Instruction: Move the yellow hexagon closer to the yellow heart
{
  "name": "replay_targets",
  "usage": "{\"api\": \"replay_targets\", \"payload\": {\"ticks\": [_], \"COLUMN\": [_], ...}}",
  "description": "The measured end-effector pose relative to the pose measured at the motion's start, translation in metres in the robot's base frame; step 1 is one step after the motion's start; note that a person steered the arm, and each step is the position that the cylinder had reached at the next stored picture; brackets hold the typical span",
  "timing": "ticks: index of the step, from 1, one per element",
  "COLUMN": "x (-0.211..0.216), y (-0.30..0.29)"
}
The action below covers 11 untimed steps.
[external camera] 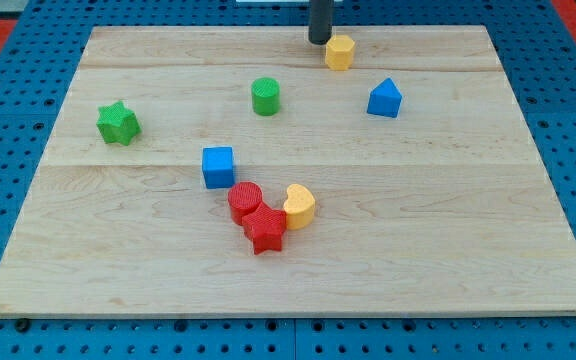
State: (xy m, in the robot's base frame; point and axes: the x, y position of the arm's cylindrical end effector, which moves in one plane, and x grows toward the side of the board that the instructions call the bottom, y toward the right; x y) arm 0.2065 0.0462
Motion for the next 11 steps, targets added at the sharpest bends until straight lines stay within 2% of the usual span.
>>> {"api": "replay_targets", "payload": {"ticks": [1,3,4,8,9,11], "x": [0.012,0.055,0.058,0.209,0.242,0.275], "y": [0.026,0.004,0.027,0.042,0.025,-0.017]}}
